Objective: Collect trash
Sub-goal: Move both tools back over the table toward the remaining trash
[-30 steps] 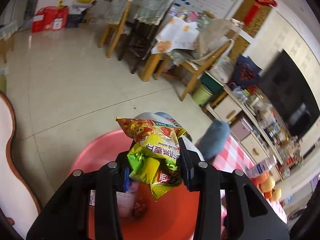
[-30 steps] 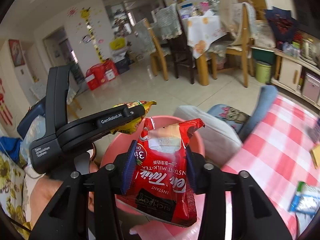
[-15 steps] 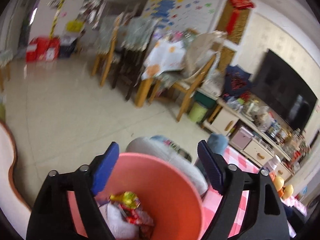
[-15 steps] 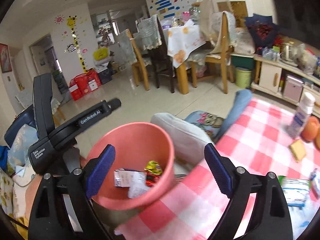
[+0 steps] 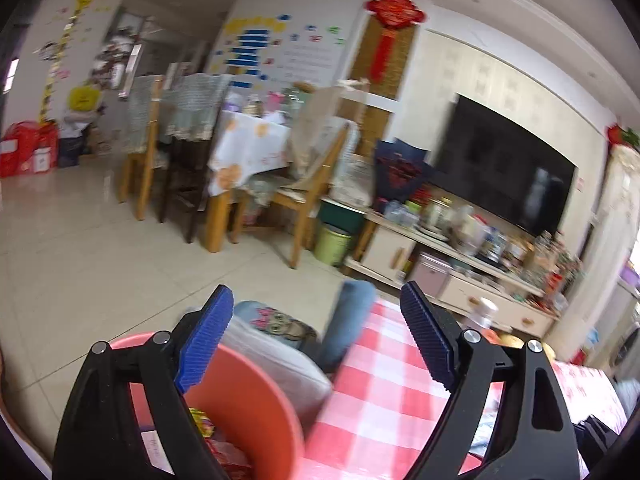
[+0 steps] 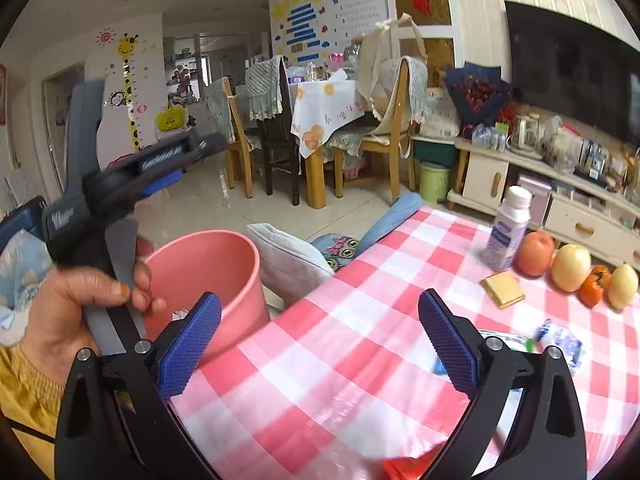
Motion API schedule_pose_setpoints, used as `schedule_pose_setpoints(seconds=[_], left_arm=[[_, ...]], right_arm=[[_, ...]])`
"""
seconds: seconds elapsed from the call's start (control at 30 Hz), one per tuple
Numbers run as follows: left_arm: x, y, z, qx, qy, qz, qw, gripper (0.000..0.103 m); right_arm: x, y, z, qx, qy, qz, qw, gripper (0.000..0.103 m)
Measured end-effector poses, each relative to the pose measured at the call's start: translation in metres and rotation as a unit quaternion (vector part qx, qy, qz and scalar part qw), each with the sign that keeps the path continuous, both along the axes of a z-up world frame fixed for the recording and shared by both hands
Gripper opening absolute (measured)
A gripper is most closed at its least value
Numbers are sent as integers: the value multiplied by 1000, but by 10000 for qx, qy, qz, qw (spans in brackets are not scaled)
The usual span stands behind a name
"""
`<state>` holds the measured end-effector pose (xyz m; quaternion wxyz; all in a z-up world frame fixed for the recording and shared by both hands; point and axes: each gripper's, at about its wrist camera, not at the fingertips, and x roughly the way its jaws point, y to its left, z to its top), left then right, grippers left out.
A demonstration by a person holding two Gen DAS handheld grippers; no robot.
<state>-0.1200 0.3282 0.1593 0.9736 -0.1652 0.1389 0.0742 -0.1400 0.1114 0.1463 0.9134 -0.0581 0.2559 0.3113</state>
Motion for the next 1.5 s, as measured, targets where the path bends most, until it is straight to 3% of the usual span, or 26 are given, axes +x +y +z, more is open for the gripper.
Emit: schedule_pose_setpoints(seconds=[0.17,0.5,0.87,1.2,1.37,1.5], left_arm=[[10,-42,4,392,354,-527,9972,86],[16,-110,-5,1047,847,-1337,9818,86],[33,-156,-10,844,1240,-1962,9690,86],[71,-221,-30,826,1762,-2567,9467,86],[101,-253,-47,1244,2044,-2757,9310,86],[131,-270,-64,1670,2275,-2985,9117,86]], right_arm=[[-12,-26,-2,-58,-200,-26,9998,98],[-16,-82,-8,23,-113,-364,9993,98],[-11,-161,-2,259,-116,-993,9947,98],[5,-243,5,521,-25,-1825,9818,98],[23,-272,1,601,266,-2039,9768,98],[50,-287,-14,506,639,-2064,9751,98]])
